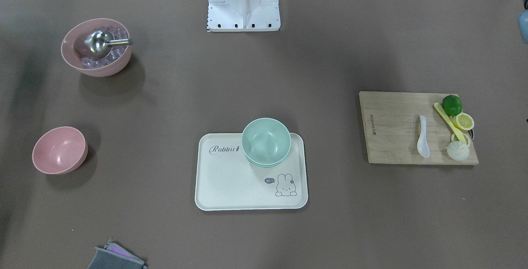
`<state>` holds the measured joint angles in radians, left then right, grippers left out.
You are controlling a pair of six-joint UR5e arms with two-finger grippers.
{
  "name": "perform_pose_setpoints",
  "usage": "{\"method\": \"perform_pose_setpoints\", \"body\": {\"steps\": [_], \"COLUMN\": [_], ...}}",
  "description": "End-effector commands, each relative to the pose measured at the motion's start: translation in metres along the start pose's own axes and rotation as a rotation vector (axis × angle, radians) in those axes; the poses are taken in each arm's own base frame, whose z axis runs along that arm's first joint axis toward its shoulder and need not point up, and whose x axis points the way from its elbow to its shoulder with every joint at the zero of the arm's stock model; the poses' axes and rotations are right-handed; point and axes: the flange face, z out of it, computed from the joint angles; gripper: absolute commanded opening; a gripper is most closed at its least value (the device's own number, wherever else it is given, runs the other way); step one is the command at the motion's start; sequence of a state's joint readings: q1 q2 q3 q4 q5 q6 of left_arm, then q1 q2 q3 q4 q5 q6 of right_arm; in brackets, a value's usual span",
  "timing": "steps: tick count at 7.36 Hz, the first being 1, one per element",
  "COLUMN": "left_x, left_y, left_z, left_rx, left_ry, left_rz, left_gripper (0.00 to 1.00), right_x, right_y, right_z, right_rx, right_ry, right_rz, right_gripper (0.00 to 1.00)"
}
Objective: Stack pink bowl on green and place spoon
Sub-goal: 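Reach the right gripper to the small pink bowl and grip its rim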
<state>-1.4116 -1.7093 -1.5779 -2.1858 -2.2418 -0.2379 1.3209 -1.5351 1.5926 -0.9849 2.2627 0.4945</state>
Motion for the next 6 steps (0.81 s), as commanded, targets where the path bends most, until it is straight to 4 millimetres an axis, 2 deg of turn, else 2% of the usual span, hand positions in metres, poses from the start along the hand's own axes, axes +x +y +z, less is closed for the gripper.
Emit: {"method": "perform_pose_setpoints", "body": {"steps": [1,3,4,5,6], "left_x": [0.017,0.016,0.016,0.017,0.017], "left_y": [-0.012,-0.007,-0.005,-0.006,-0.006], "left_z": [0.02,0.026,0.027,0.026,0.026], "left_rx": [-0.018,-0.031,-0.033,-0.031,-0.031], "left_ry": [0.02,0.024,0.025,0.025,0.025], "left_rz": [0.007,-0.001,0.001,0.003,0.003], "left_gripper": [0.98,0.98,0.98,0.98,0.98], "right_x": [-0.022,-0.06,-0.076,-0.082,-0.075], "right_y": [0.003,0.018,0.035,0.049,0.059], "right_z": [0.019,0.058,0.079,0.099,0.115], "right_rx": [-0.021,-0.009,0.008,0.033,0.036], "right_ry": [-0.004,0.001,-0.029,-0.042,-0.049], "right_rz": [-0.007,0.046,0.098,0.103,0.096], "right_gripper": [1.0,0.99,0.95,0.89,0.83]}}
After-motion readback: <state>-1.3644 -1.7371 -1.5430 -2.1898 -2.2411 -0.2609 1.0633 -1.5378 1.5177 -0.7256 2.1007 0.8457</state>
